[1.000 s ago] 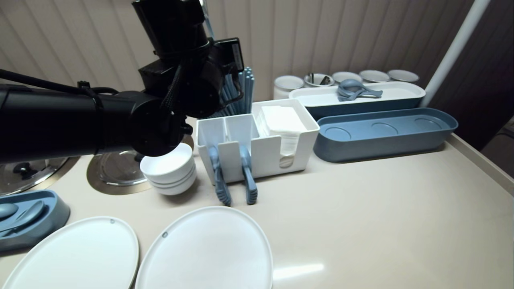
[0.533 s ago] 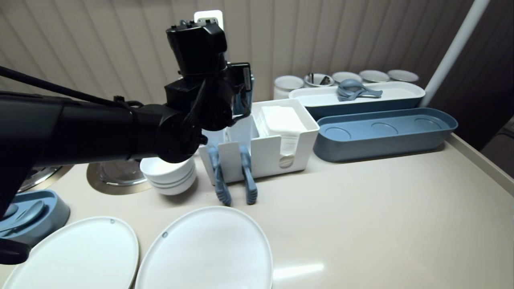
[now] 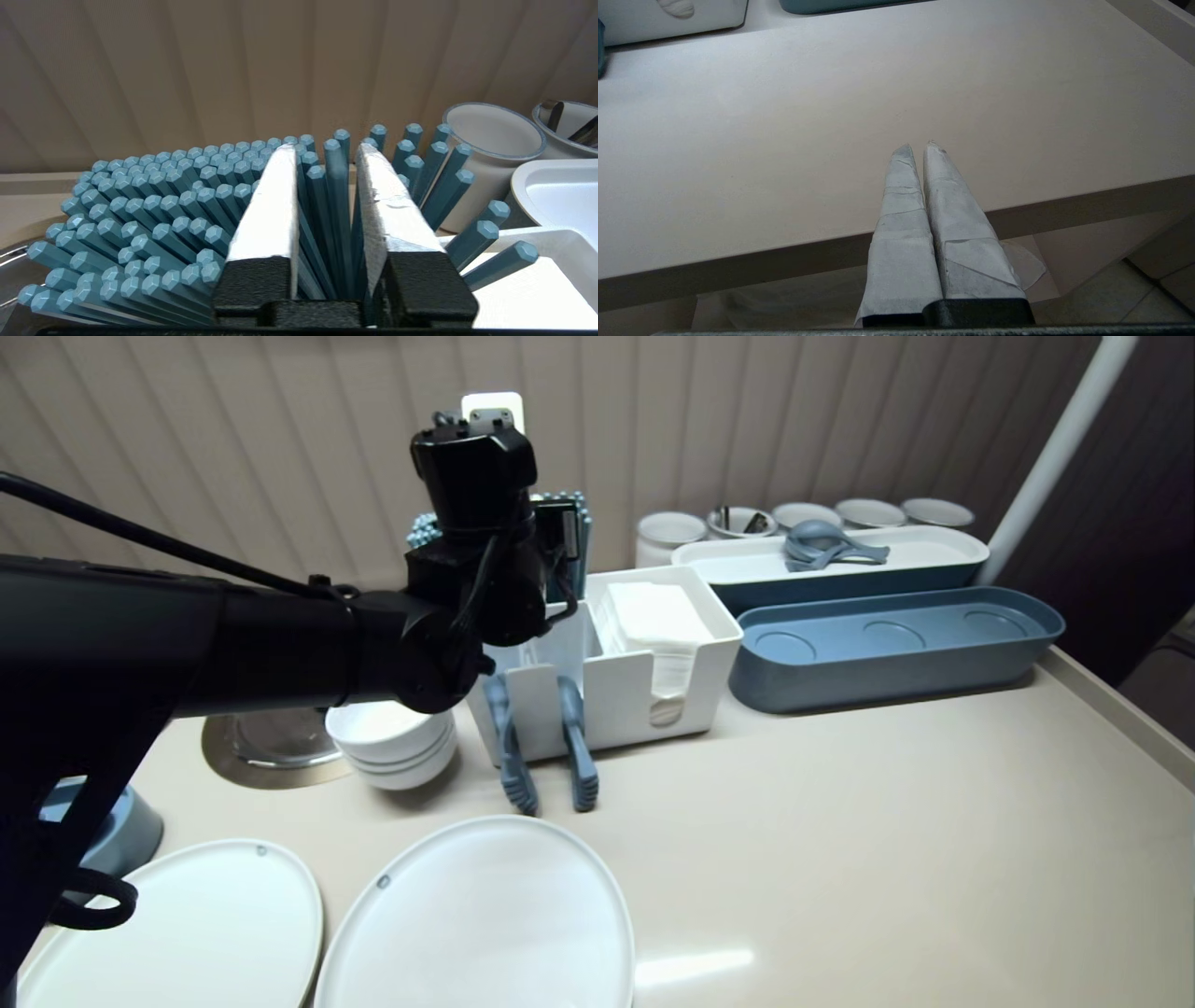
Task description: Put the chopsticks back from the plate
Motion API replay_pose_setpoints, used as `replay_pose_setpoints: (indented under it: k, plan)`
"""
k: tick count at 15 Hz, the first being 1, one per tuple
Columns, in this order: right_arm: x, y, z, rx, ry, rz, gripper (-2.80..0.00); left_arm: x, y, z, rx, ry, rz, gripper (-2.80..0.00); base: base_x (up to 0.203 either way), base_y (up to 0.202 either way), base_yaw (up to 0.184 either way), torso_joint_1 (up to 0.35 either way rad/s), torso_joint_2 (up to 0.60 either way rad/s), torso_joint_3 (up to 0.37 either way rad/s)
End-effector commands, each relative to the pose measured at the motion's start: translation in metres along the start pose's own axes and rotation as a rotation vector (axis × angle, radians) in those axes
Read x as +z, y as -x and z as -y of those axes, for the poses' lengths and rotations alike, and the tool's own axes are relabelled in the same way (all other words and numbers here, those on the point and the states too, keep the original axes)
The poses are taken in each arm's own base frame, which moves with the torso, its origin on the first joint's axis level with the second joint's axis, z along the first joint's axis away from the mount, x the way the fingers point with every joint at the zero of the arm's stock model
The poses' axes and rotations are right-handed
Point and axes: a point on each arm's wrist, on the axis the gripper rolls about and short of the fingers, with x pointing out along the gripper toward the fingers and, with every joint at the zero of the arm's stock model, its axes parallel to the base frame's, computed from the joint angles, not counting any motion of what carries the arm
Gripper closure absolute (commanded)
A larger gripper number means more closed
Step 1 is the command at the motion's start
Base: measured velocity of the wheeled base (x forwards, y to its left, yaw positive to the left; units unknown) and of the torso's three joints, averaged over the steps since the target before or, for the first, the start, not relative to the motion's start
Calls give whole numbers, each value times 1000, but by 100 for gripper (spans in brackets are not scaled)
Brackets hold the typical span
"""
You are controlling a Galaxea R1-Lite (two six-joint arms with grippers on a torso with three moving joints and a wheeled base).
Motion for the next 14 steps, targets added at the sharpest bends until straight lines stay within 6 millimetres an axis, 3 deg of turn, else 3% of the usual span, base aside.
replay_pose_setpoints:
  k: [1, 5, 10, 14]
  plan:
    - [0, 0, 0, 0, 0, 0, 0, 2, 0, -1, 5, 6, 6, -280, 0, 0, 0, 0, 0, 0]
    - [0, 0, 0, 0, 0, 1, 0, 18, 6, -6, 7, 29, 31, -280, 0, 0, 0, 0, 0, 0]
    - [0, 0, 0, 1, 0, 0, 0, 61, 35, -18, 4, 82, 85, -280, 0, 0, 0, 0, 0, 0]
    - [0, 0, 0, 0, 0, 0, 0, 69, 45, -22, -6, 76, 74, -280, 0, 0, 0, 0, 0, 0]
